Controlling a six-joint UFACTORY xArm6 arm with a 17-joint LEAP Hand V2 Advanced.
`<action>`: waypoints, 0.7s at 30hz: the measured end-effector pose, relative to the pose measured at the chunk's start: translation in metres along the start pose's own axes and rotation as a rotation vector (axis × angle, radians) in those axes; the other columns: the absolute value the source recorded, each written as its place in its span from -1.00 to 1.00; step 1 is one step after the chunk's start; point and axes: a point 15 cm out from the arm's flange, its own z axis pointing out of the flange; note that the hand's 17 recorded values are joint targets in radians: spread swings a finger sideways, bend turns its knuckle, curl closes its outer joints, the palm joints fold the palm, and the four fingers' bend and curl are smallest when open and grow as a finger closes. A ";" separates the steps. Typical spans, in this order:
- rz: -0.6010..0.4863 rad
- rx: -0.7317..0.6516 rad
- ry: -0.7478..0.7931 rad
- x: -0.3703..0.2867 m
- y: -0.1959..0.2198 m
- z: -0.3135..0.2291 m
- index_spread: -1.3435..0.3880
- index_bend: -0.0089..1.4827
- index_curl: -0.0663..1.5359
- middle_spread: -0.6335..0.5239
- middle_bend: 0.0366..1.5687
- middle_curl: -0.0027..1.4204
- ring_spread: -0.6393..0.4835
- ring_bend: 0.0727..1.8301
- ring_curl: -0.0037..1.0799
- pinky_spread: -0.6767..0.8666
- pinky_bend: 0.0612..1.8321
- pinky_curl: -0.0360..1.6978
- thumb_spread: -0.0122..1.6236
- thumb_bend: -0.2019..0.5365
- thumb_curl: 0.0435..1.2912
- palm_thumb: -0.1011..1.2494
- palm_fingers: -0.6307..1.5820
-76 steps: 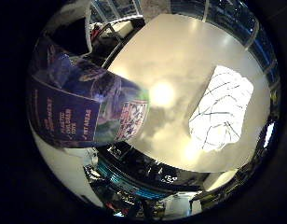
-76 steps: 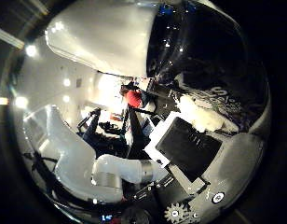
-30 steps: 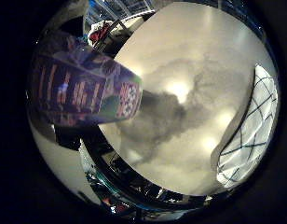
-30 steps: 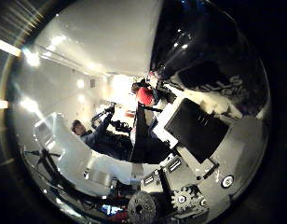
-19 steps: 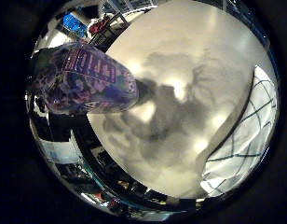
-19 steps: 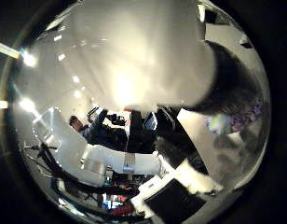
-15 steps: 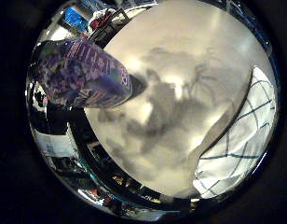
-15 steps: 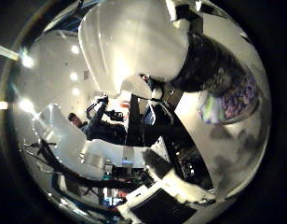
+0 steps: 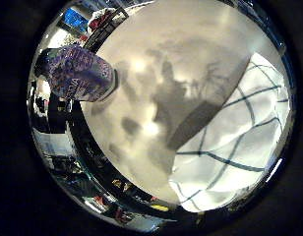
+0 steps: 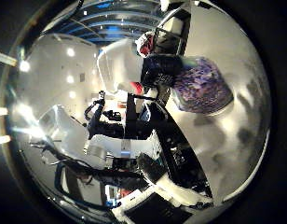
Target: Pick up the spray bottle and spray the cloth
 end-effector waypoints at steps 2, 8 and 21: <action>0.010 0.006 0.008 0.008 0.002 -0.006 0.02 -0.77 -0.59 0.07 -0.81 -0.56 0.18 -0.67 -0.49 0.37 -0.53 -0.52 0.10 -0.54 -0.60 -0.14 -0.42; 0.018 0.017 0.013 0.013 0.002 -0.013 0.02 -0.77 -0.59 0.05 -0.81 -0.57 0.17 -0.67 -0.49 0.37 -0.53 -0.55 0.11 -0.54 -0.59 -0.14 -0.40; 0.020 0.012 0.013 0.014 0.004 -0.012 0.01 -0.77 -0.59 0.05 -0.80 -0.57 0.15 -0.67 -0.49 0.36 -0.53 -0.58 0.11 -0.54 -0.59 -0.14 -0.37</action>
